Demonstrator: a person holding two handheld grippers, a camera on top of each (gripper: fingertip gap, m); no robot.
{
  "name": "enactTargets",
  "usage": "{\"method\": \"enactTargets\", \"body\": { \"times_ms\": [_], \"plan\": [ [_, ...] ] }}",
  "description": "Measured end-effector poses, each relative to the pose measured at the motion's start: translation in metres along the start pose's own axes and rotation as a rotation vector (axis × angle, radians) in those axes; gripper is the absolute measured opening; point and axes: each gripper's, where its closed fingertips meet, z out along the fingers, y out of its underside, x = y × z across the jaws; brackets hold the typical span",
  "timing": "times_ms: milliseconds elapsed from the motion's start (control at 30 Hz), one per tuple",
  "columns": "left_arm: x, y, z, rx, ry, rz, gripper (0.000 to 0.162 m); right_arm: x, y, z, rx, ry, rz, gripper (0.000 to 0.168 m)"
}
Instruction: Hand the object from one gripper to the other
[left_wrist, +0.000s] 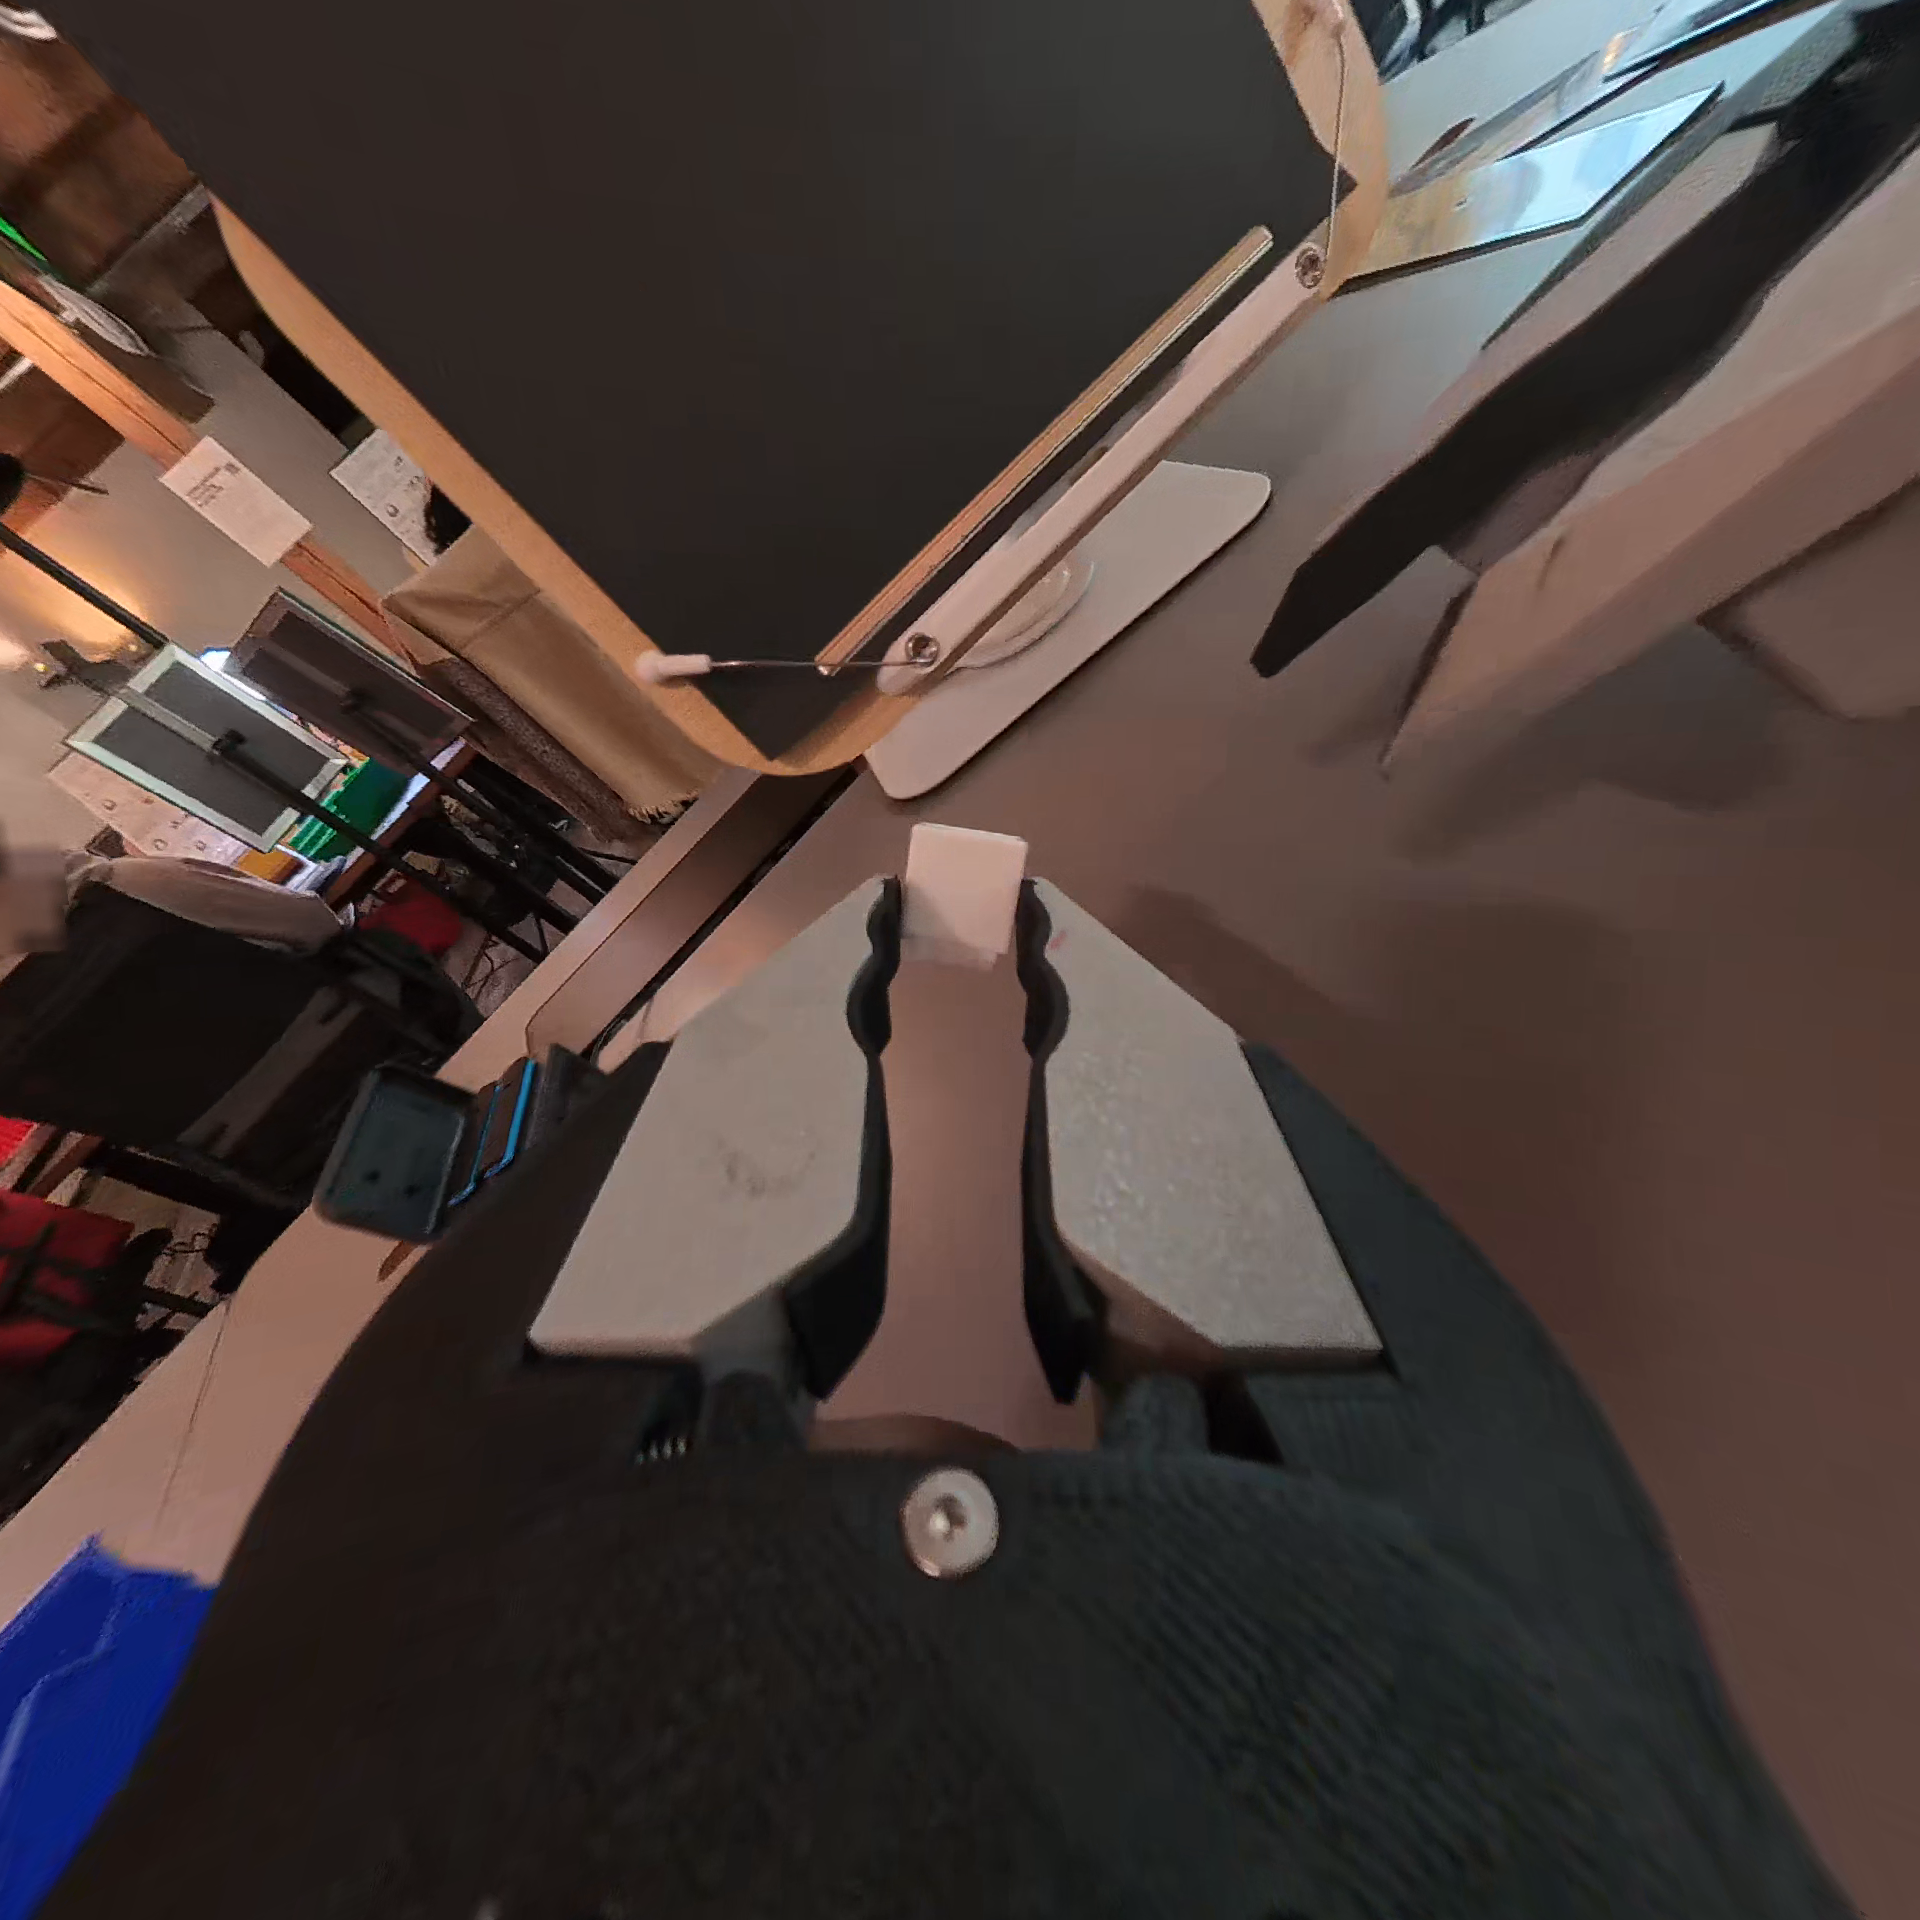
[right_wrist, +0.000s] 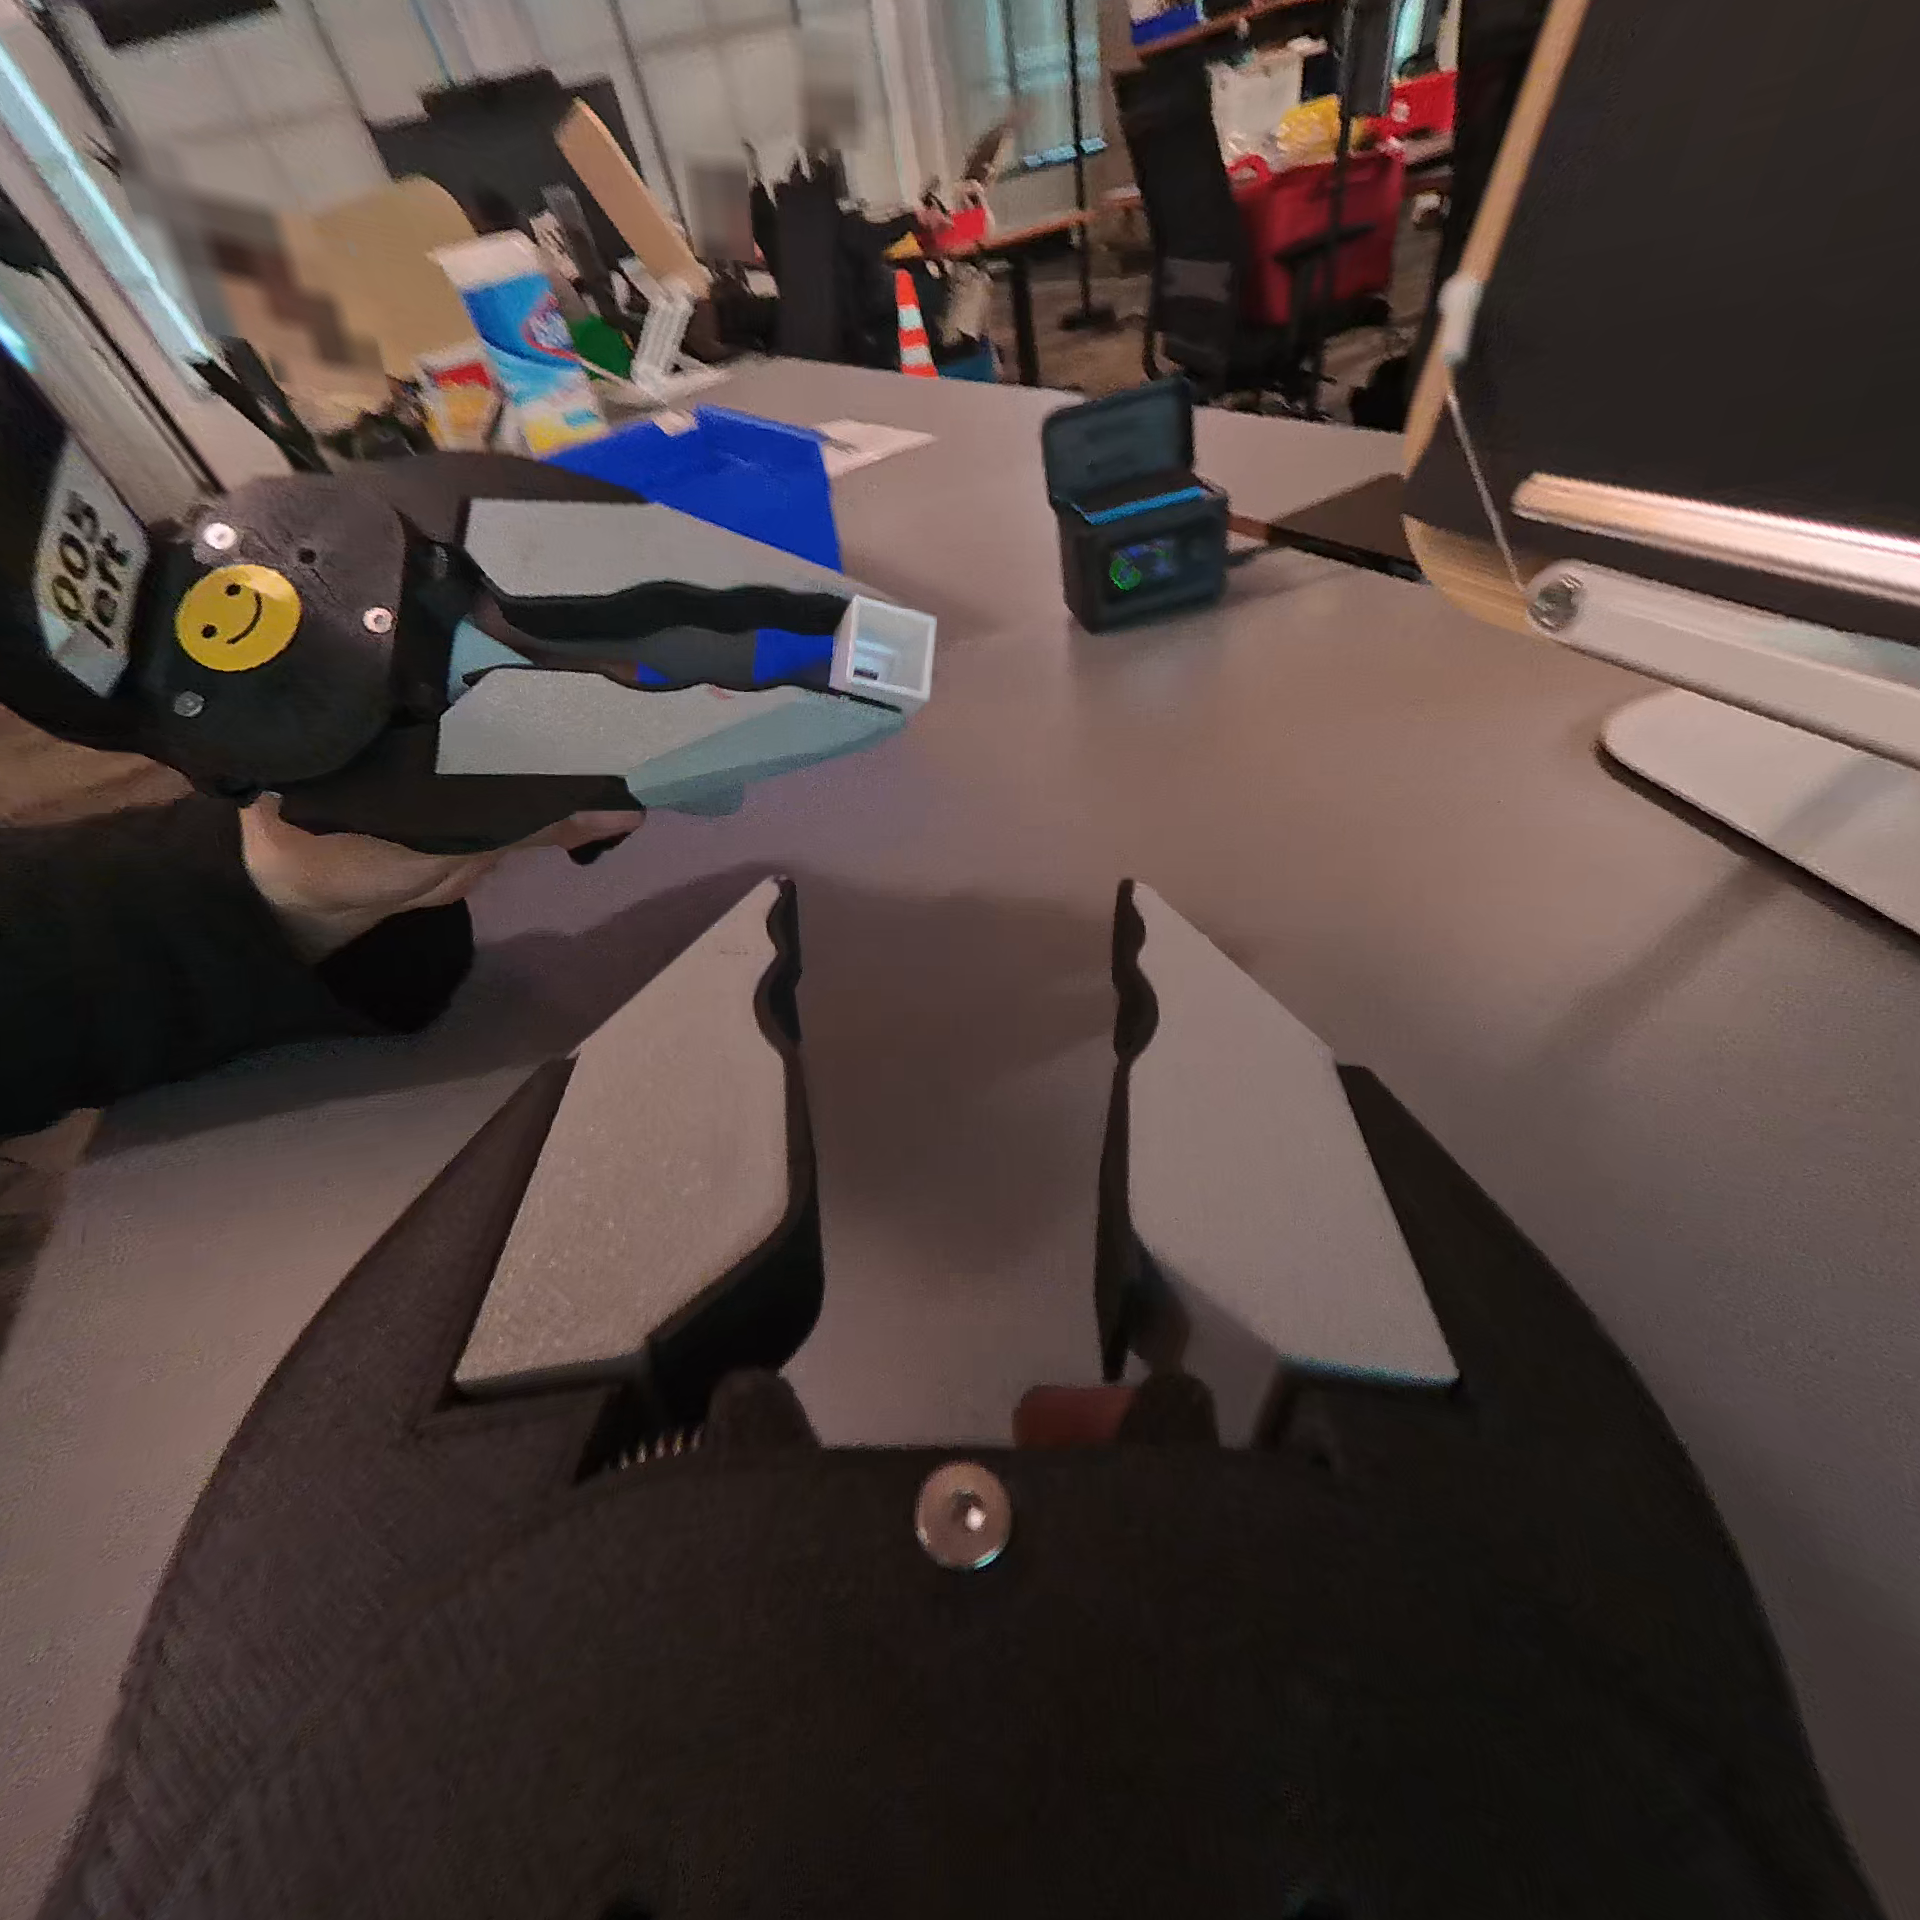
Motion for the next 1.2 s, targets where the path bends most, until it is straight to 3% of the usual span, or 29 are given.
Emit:
{"method": "enactTargets", "body": {
  "times_ms": [100,200,400,667,767,833,933,1033,1067,1200],
  "plan": [
    [0.011,-0.008,0.021,0.063,-0.032,0.012,0.02,0.009,0.005,-0.001,-0.026,-0.002,0.005,0.061],
    [0.026,-0.008,0.03,0.065,-0.026,0.177,0.02,0.014,-0.006,-0.001,0.032,-0.017,0.061,0.062],
    [0.041,-0.016,0.012,0.195,0.096,0.174,0.02,0.006,-0.012,0.0,0.072,-0.088,0.103,0.06],
    [0.045,-0.031,-0.002,0.273,0.083,0.237,0.02,-0.01,-0.013,0.002,0.081,-0.163,0.118,0.056],
    [0.053,-0.028,-0.002,0.256,0.102,0.271,0.02,-0.018,-0.013,0.003,0.077,-0.19,0.107,0.044],
    [0.056,-0.028,-0.002,0.247,0.104,0.269,0.02,-0.021,-0.008,0.005,0.047,-0.187,0.081,0.018],
    [0.058,-0.023,0.001,0.211,0.101,0.277,0.02,-0.018,0.0,0.008,0.003,-0.157,0.065,0.017],
    [0.057,-0.026,-0.001,0.227,0.101,0.27,0.02,-0.015,0.0,0.009,0.003,-0.162,0.112,0.03],
    [0.057,-0.026,-0.001,0.224,0.102,0.273,0.02,-0.02,0.0,0.008,0.005,-0.201,0.121,0.017],
    [0.06,-0.02,0.003,0.197,0.126,0.228,0.019,-0.014,0.003,0.008,-0.033,-0.122,0.024,0.017]
  ]
}}
